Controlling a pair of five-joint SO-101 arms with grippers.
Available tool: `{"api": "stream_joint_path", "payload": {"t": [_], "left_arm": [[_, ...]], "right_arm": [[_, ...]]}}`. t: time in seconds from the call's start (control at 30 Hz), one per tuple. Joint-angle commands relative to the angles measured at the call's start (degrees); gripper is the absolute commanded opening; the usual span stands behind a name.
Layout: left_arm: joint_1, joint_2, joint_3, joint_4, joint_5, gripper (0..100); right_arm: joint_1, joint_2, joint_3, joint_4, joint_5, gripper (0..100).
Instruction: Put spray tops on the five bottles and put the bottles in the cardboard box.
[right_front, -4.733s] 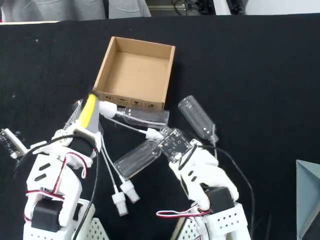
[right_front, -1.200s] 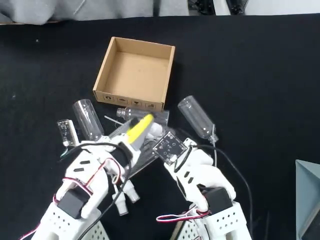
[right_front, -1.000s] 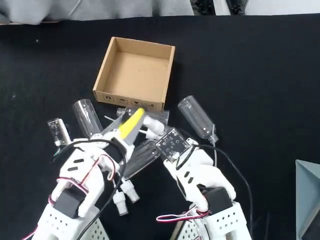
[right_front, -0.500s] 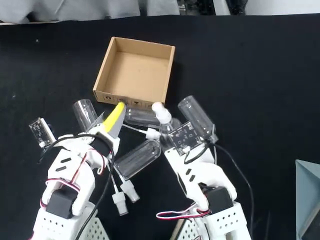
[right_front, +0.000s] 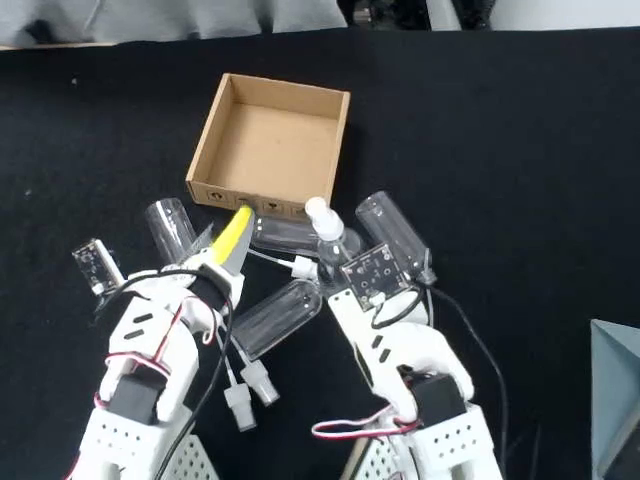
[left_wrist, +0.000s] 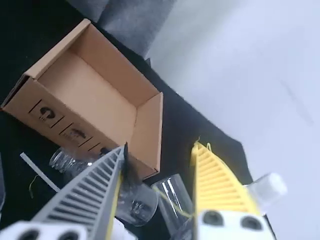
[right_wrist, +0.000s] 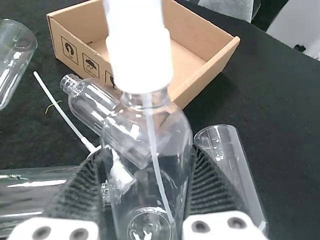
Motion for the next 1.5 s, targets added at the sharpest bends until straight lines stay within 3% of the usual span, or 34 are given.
{"api": "stream_joint_path", "payload": {"t": [0.0,0.23,0.43,0.77,1.2,1.33,1.47], "left_arm": [[0.1,-0.7,1.7,-2.4,-0.5,19],[0.5,-0.6,1.7,-2.4,-0.5,19],[7.6,-0.7,1.7,0.8,-5.5,19],[13.8,-0.7,1.3,2.0,-9.1,19],[16.4,-0.7,0.7,2.2,-10.9,19],[20.1,-0.7,-0.1,6.3,-12.7,19],[18.9,-0.7,-1.2,7.0,-12.7,19]], "right_arm": [[-4.7,-6.0,-0.3,-1.6,0.0,3.3],[-6.9,-6.0,-0.3,-1.7,0.0,3.3],[-7.0,-6.0,-0.3,-2.9,-0.4,3.3],[-6.9,-5.6,-0.3,-2.2,-0.4,2.9],[-6.7,-5.6,-0.3,-1.4,-0.4,2.9],[-6.6,-5.5,-0.3,-1.3,-0.4,2.9],[-6.6,-5.5,-0.3,-1.3,-0.4,2.9]]}}
